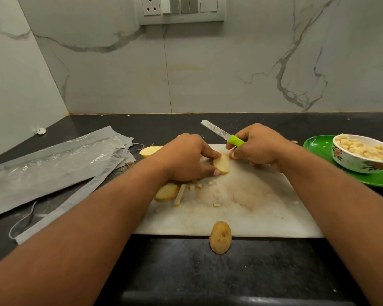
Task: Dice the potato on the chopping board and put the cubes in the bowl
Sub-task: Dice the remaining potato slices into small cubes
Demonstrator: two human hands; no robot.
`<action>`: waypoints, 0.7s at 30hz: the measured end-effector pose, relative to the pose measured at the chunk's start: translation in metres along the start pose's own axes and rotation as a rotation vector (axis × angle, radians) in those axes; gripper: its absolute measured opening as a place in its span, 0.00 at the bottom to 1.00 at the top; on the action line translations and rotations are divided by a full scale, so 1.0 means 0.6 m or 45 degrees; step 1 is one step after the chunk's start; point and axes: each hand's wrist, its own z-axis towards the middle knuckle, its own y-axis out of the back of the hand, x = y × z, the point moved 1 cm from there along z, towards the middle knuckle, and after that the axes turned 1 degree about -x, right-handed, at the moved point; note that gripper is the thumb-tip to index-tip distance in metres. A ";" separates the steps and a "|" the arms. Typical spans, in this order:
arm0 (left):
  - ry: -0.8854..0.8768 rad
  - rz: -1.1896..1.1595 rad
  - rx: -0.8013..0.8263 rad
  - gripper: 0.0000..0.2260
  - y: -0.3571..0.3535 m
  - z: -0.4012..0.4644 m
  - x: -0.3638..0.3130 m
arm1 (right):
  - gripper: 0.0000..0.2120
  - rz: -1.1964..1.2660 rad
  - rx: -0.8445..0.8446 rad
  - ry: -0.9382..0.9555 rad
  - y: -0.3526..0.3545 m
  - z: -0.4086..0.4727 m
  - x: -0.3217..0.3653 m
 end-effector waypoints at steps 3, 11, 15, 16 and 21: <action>0.014 0.014 -0.078 0.23 -0.006 0.000 -0.006 | 0.06 -0.003 -0.005 0.011 0.001 -0.001 -0.003; -0.012 -0.003 0.037 0.28 -0.014 0.007 0.000 | 0.11 -0.231 -0.089 0.016 0.015 -0.028 0.016; -0.039 -0.023 0.021 0.21 -0.014 0.013 0.000 | 0.19 -0.500 -0.155 -0.026 0.030 -0.100 0.043; -0.037 -0.032 0.018 0.20 -0.015 0.014 -0.001 | 0.19 -0.571 -0.167 -0.046 0.029 -0.122 0.049; 0.020 -0.080 -0.045 0.21 -0.026 0.022 0.000 | 0.14 -0.726 -0.164 -0.074 0.000 -0.184 0.061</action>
